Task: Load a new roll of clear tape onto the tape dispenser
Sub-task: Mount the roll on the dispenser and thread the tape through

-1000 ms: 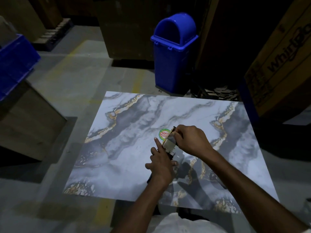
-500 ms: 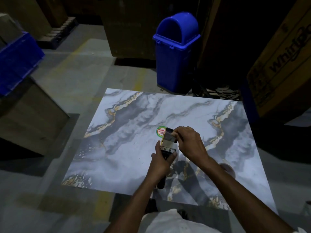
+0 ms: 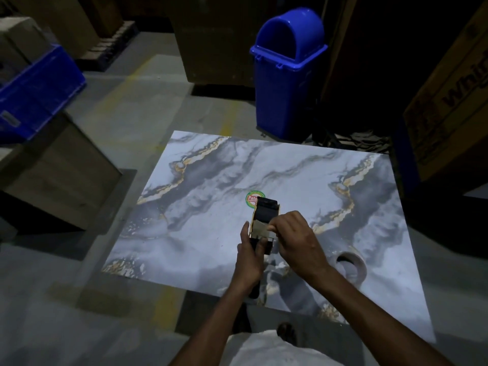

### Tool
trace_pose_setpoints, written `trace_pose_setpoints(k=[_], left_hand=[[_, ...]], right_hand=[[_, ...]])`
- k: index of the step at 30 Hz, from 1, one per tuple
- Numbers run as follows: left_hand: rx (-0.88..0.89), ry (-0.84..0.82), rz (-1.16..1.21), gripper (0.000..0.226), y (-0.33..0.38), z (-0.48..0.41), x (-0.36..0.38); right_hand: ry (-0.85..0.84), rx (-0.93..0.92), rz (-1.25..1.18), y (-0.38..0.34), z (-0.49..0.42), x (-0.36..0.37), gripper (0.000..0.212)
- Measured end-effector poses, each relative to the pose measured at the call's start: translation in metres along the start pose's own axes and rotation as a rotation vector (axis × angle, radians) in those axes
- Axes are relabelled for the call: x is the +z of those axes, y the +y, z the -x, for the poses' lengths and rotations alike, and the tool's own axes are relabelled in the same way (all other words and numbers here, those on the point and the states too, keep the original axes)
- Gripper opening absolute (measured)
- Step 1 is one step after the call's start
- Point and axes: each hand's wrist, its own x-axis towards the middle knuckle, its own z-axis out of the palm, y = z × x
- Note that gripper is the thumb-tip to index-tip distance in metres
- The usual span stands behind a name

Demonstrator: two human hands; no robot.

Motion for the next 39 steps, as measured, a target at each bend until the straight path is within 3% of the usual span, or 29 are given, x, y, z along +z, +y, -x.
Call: trace_pose_setpoints(k=[5,9,15,20,25,30,33,35,39], left_hand=[[0.007,0.028,0.021,0.088,-0.001,0.003,0.001],[0.0,0.027,0.01,0.102,0.006,0.003,-0.001],[0.01,0.032,0.04,0.098,0.001,0.004,0.0],[0.053,0.027,0.096,0.076,-0.003,0.011,0.0],[0.06,0.033,0.126,0.081,-0.005,0.007,-0.001],[0.04,0.036,0.136,0.085,-0.007,0.006,-0.002],[0.045,0.031,0.168,0.08,-0.014,0.005,-0.001],[0.049,0.012,0.21,0.072,-0.021,0.003,0.001],[0.03,0.02,0.228,0.069,-0.022,0.002,0.006]], right_hand=[[0.021,-0.058,0.014,-0.006,0.001,-0.008,0.007],[0.025,-0.09,0.047,-0.013,0.005,-0.012,0.007],[0.03,-0.105,0.037,-0.016,0.005,-0.02,0.007],[0.047,0.035,0.007,0.007,-0.028,-0.027,0.008],[-0.064,0.105,-0.009,0.012,-0.052,-0.025,0.007],[-0.013,0.114,-0.112,-0.006,-0.058,-0.029,0.029],[0.011,0.113,-0.114,-0.002,-0.066,-0.028,0.02],[0.028,0.195,-0.139,0.012,-0.076,-0.026,0.011],[-0.049,0.439,-0.249,0.041,-0.099,-0.021,0.016]])
